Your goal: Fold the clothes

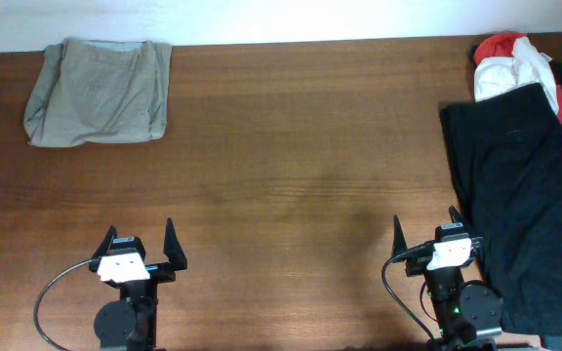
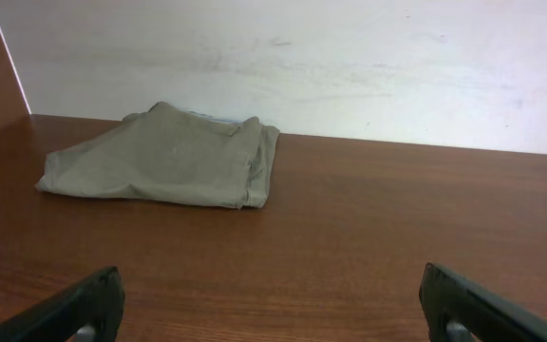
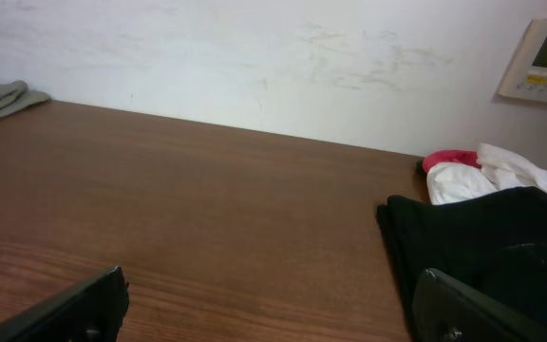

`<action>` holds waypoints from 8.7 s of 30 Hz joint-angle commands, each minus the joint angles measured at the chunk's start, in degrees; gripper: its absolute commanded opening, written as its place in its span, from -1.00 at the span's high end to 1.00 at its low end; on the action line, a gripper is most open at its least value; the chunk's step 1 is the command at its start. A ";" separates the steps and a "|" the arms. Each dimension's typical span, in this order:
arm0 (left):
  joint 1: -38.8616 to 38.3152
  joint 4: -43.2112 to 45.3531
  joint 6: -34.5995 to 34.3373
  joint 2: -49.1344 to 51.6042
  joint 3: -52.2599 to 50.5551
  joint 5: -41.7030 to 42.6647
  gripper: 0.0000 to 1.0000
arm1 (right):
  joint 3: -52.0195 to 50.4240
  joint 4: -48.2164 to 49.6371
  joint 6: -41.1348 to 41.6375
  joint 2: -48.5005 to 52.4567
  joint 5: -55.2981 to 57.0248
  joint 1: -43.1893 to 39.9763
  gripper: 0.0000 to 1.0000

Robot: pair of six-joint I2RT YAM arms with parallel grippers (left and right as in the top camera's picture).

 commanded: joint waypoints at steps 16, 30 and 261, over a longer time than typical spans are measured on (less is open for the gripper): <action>-0.13 0.00 0.92 -0.28 -0.31 -0.42 -0.98 | -0.46 -0.09 -0.35 -0.66 -0.57 0.50 -0.98; -0.13 0.00 0.92 -0.28 -0.31 -0.42 -0.98 | -0.46 -0.09 -0.35 -0.66 -0.57 0.50 -0.97; -0.13 0.00 0.92 -0.28 -0.31 -0.42 -0.98 | 103.45 -45.64 18.95 111.78 -2.54 -11.13 -0.97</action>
